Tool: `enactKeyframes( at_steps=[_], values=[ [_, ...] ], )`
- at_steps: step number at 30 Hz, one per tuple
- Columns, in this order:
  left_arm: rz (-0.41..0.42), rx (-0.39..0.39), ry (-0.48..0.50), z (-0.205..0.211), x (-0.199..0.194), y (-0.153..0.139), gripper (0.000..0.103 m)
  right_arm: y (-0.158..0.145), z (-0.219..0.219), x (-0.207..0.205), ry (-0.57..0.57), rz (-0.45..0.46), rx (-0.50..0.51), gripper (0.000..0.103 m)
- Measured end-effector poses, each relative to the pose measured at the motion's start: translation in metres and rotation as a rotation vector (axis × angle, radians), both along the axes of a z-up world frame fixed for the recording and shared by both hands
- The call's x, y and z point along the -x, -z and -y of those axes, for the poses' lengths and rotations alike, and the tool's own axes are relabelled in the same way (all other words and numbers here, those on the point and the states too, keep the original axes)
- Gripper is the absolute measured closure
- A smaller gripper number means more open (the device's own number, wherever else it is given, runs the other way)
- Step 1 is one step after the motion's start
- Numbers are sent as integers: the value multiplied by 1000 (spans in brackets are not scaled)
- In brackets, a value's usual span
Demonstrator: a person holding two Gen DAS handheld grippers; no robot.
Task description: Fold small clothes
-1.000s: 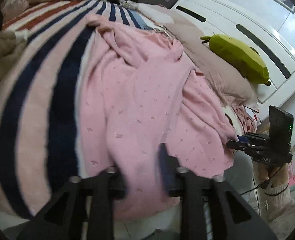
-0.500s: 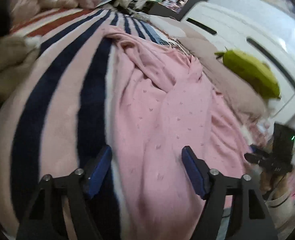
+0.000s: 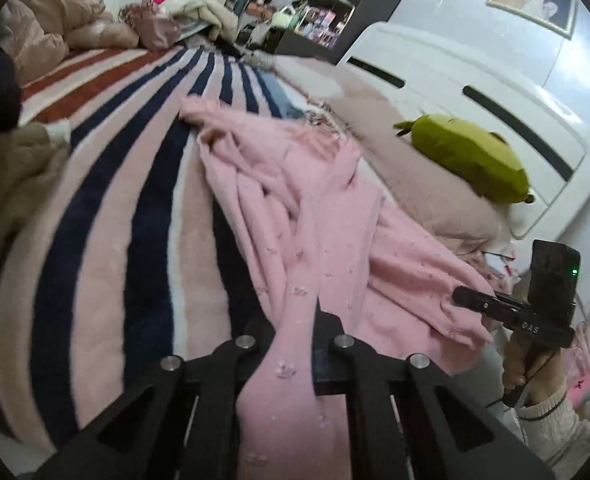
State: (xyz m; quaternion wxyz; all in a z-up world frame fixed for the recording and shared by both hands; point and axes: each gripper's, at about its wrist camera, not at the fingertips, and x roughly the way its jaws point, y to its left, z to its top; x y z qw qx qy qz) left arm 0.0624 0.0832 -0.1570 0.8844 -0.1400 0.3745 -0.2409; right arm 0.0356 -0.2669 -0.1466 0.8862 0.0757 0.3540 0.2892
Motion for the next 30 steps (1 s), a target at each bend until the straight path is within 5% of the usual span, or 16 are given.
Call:
enactKeyframes(
  at_steps=[10,14,23,30],
  values=[
    [139,27,8,-25,88,-62,97,-56,-4,69,-81,84,-110,98],
    [174,41,-9,-32,86,-81,97,-82,-4,70,-67,129,-94,98],
    [124,-45,-71,-28,-34,-60,97,-73,-2,-47,29,38,2,98],
    [-74,-134,-92,-15,-157,-2,95,-26,-7,-164,79,-132,79,98]
  ],
)
